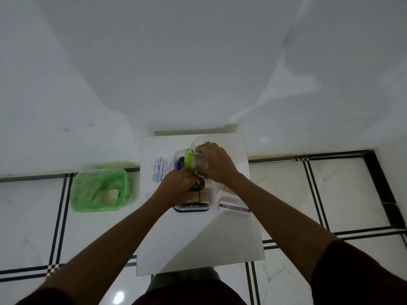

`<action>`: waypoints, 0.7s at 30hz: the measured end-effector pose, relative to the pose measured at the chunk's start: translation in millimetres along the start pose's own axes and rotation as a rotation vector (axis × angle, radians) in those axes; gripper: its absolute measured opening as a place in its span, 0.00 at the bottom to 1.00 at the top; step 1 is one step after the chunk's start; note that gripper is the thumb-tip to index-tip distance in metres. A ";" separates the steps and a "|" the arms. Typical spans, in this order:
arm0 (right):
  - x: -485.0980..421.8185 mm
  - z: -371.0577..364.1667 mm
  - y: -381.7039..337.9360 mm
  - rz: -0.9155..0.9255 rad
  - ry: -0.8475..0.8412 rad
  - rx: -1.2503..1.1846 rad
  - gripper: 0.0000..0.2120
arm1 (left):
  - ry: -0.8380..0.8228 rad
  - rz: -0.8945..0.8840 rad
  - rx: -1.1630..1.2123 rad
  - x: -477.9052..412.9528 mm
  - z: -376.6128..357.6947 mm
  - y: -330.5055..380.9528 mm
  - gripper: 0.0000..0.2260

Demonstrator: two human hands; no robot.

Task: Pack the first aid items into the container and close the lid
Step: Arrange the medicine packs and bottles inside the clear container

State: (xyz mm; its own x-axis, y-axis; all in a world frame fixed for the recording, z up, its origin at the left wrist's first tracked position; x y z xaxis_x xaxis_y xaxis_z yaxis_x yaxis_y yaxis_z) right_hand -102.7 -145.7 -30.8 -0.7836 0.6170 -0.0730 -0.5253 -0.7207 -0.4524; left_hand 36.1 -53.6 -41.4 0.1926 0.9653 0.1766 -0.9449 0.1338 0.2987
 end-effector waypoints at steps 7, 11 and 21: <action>-0.7 -16.7 3.2 0.000 0.027 0.215 0.15 | 0.162 -0.025 -0.230 -11.3 -26.8 -1.5 0.02; 2.0 -23.9 3.7 0.010 0.016 0.152 0.15 | 0.160 -0.012 -0.323 -18.7 -33.9 -0.4 0.04; 13.9 -25.5 1.0 -0.042 0.131 0.066 0.15 | 0.236 0.138 -0.006 -13.4 -18.3 -4.5 0.09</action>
State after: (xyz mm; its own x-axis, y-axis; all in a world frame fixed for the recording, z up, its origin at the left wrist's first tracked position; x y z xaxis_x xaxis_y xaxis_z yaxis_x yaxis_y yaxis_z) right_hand -105.7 -129.8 -55.0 -0.7130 0.6797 -0.1722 -0.5809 -0.7100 -0.3980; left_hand 33.0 -63.0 -62.3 -0.0045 1.0000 -0.0081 -0.9597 -0.0020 0.2809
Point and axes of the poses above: each hand's wrist, its own x-axis away from the middle knuckle, its own z-axis out of the back of the hand, y = z × x, the point moved 1 cm from there along -x, towards the middle knuckle, and after that the axes turned 13 degrees about z, right-handed, at the moved point
